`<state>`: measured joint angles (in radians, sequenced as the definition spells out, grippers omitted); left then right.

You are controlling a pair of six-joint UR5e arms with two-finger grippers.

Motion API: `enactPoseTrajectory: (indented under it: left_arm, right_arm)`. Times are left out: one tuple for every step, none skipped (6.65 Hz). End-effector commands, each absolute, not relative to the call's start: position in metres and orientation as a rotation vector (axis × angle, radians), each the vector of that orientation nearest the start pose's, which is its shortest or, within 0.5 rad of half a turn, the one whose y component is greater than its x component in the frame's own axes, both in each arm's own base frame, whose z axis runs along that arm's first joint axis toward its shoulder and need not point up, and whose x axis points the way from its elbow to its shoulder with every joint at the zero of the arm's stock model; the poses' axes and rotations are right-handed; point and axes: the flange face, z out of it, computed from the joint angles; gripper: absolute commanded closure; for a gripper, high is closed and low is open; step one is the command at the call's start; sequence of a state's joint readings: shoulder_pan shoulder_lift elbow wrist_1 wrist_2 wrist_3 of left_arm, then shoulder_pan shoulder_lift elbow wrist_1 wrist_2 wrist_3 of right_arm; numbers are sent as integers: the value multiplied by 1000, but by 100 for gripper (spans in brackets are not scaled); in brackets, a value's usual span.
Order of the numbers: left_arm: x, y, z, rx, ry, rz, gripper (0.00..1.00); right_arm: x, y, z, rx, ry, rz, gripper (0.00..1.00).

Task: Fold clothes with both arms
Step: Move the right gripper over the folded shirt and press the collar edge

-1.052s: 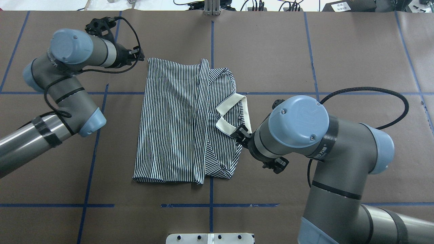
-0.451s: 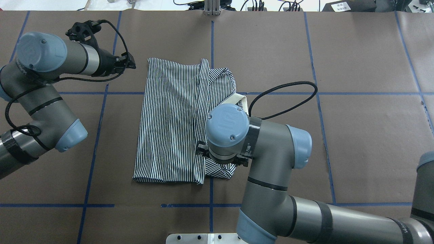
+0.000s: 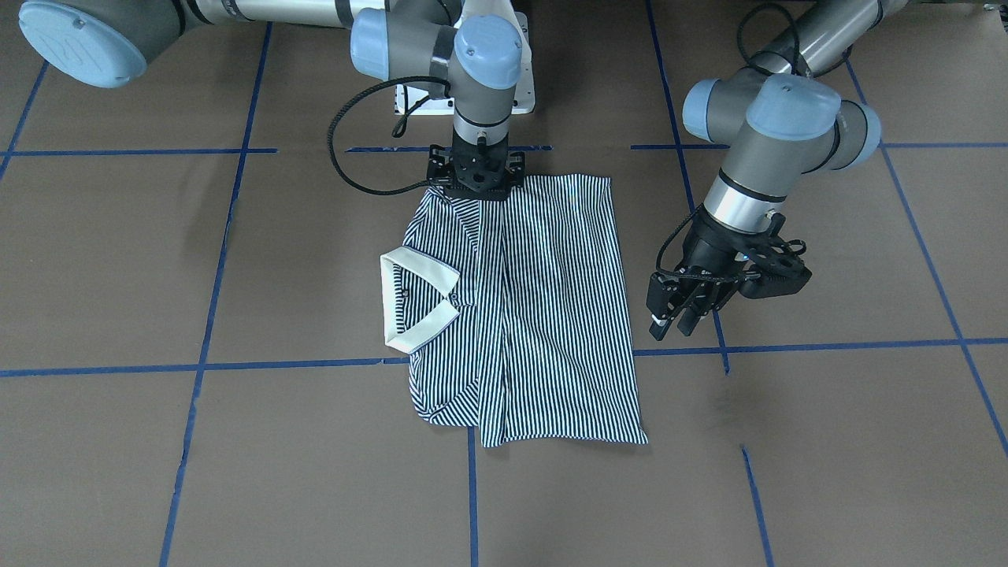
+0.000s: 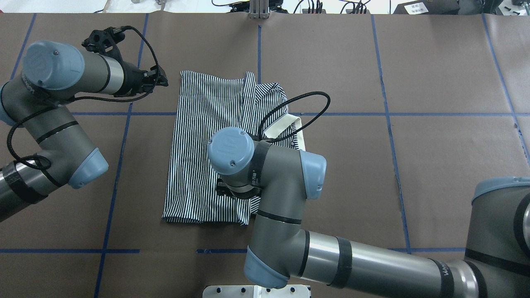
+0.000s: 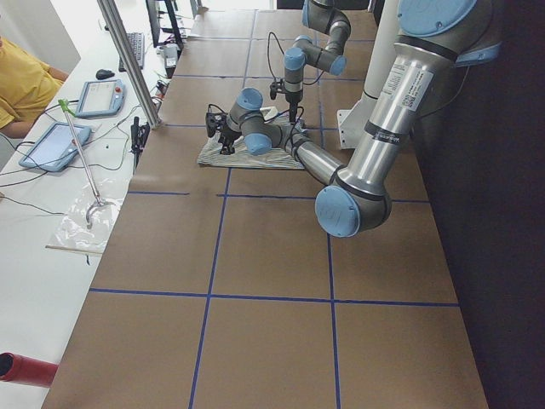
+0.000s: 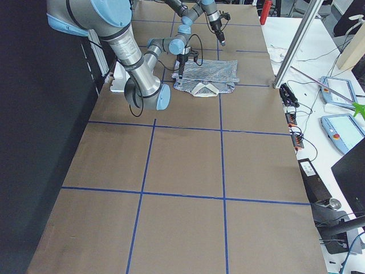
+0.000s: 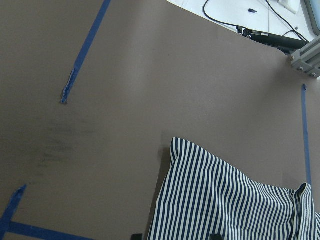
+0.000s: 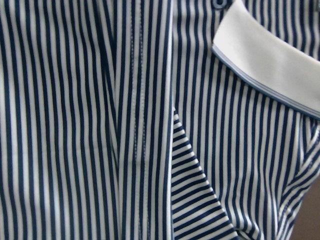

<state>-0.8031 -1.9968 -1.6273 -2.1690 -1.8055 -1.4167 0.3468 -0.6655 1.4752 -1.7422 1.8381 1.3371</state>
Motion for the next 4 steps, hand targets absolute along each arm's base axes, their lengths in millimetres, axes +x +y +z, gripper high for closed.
enactPoseTrajectory:
  left_arm:
    - [378, -546, 326, 306, 1061, -455, 45]
    - [381, -544, 326, 303, 1061, -449, 45]
    - [381, -544, 326, 303, 1061, -449, 45]
    - [381, -544, 325, 304, 1063, -449, 45]
  right_arm:
    - [-682, -347, 162, -69, -652, -23, 0]
    - [-688, -344, 166, -70, -639, -27, 0]
    - [-687, -343, 171, -77, -635, -30, 0]
    - [-683, -343, 183, -79, -623, -31, 0]
